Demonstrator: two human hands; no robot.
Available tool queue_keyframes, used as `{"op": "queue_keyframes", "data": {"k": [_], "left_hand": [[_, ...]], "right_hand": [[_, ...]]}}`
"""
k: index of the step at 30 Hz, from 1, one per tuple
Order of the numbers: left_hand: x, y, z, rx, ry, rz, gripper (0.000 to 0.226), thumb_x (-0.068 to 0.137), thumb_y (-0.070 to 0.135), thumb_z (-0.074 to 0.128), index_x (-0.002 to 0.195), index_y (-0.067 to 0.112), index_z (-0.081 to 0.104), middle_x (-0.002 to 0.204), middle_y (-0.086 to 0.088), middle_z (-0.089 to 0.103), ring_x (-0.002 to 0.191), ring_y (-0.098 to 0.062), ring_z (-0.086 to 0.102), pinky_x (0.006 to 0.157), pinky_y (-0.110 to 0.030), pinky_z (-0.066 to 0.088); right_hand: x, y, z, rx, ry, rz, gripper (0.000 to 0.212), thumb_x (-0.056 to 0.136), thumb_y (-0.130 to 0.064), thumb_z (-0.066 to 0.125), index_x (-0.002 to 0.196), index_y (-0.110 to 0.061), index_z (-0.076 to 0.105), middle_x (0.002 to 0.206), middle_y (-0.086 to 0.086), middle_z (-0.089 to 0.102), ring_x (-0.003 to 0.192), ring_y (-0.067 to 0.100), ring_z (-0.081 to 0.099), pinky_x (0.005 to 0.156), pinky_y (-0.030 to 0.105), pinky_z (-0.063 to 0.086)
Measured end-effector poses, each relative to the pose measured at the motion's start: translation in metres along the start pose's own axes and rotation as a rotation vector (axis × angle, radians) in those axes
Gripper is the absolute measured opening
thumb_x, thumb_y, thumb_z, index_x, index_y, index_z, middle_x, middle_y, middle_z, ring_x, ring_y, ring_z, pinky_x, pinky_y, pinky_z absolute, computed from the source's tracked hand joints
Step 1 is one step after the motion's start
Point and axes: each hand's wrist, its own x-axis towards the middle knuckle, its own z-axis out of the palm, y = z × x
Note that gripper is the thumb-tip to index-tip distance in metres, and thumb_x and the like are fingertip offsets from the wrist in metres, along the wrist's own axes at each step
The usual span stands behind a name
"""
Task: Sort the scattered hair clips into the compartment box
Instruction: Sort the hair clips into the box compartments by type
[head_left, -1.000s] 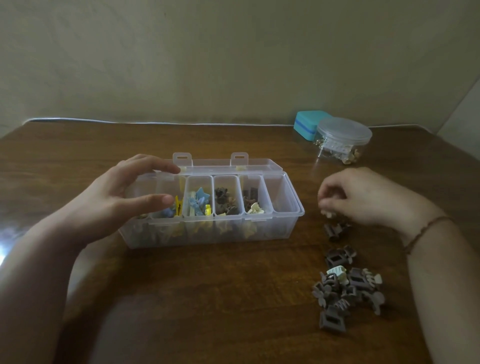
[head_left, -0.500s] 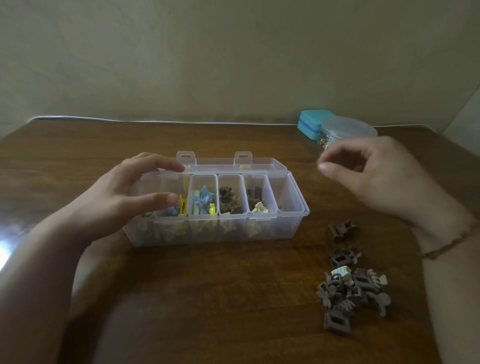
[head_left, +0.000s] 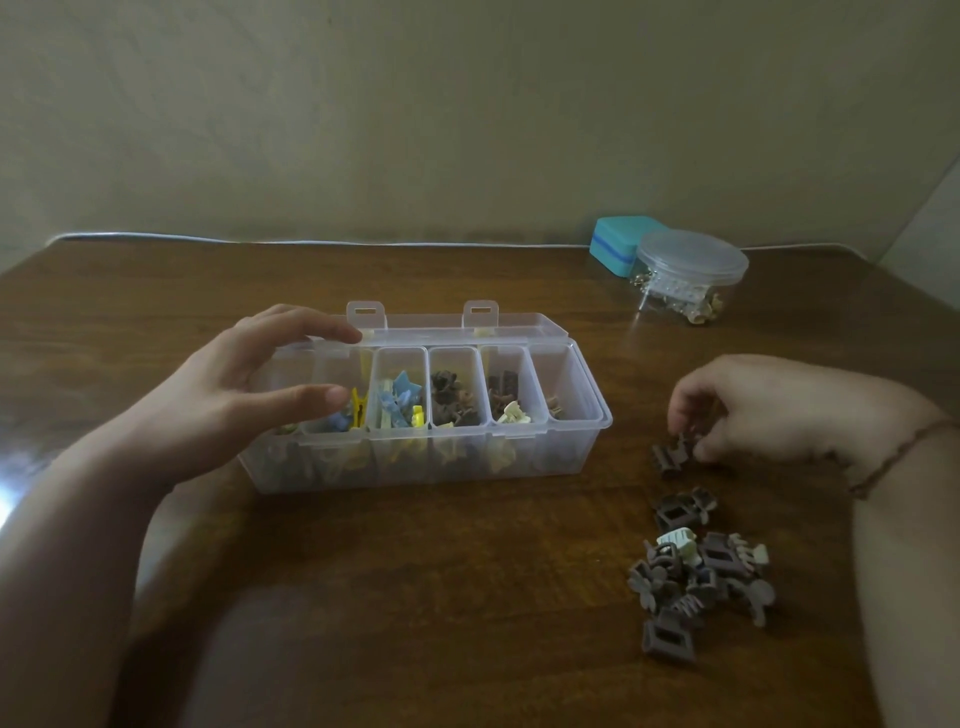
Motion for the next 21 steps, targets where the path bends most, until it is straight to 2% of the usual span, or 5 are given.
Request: {"op": "queue_keyframes", "data": {"k": [3, 6, 10, 15, 21], "left_hand": [[-0.001, 0.000, 0.000, 0.004, 0.002, 0.008, 0.084, 0.046, 0.091, 0.062, 0.117, 0.048, 0.063, 0.122, 0.026, 0.058, 0.121, -0.009, 0.052, 0.104, -0.058, 0.040], [-0.001, 0.001, 0.000, -0.003, -0.002, 0.009, 0.084, 0.046, 0.091, 0.062, 0.117, 0.048, 0.063, 0.122, 0.025, 0.058, 0.121, -0.011, 0.052, 0.104, -0.058, 0.040], [-0.001, 0.001, -0.001, 0.002, -0.006, 0.004, 0.083, 0.046, 0.090, 0.062, 0.118, 0.048, 0.063, 0.123, 0.026, 0.058, 0.122, -0.011, 0.052, 0.103, -0.058, 0.041], [-0.001, 0.001, -0.001, 0.004, -0.003, -0.001, 0.078, 0.048, 0.085, 0.065, 0.117, 0.048, 0.063, 0.120, 0.027, 0.058, 0.119, -0.007, 0.053, 0.102, -0.056, 0.043], [0.000, 0.000, -0.001, 0.010, -0.003, 0.000, 0.085, 0.046, 0.091, 0.062, 0.118, 0.047, 0.063, 0.122, 0.026, 0.058, 0.121, -0.009, 0.052, 0.102, -0.057, 0.042]], "right_hand": [[0.005, -0.002, -0.002, 0.093, 0.465, 0.020, 0.017, 0.082, -0.027, 0.074, 0.077, -0.039, 0.062, 0.095, -0.009, 0.065, 0.085, 0.009, 0.059, 0.076, 0.030, 0.049], [0.000, -0.027, 0.002, 0.504, 0.889, -0.230, 0.011, 0.083, -0.027, 0.072, 0.091, -0.033, 0.068, 0.089, -0.010, 0.068, 0.077, 0.008, 0.062, 0.070, 0.023, 0.049], [-0.004, -0.055, 0.012, 0.531, 0.625, -0.457, 0.013, 0.080, -0.036, 0.072, 0.093, -0.034, 0.070, 0.086, -0.012, 0.071, 0.077, 0.003, 0.066, 0.068, 0.022, 0.051], [-0.004, -0.038, 0.005, 0.454, 0.650, -0.394, 0.017, 0.085, -0.021, 0.069, 0.084, -0.038, 0.069, 0.087, -0.015, 0.070, 0.078, 0.000, 0.064, 0.069, 0.020, 0.047], [-0.005, -0.020, 0.003, 0.040, -0.083, -0.151, 0.030, 0.078, -0.032, 0.076, 0.096, -0.046, 0.058, 0.103, -0.017, 0.059, 0.088, 0.002, 0.058, 0.078, 0.027, 0.052]]}}
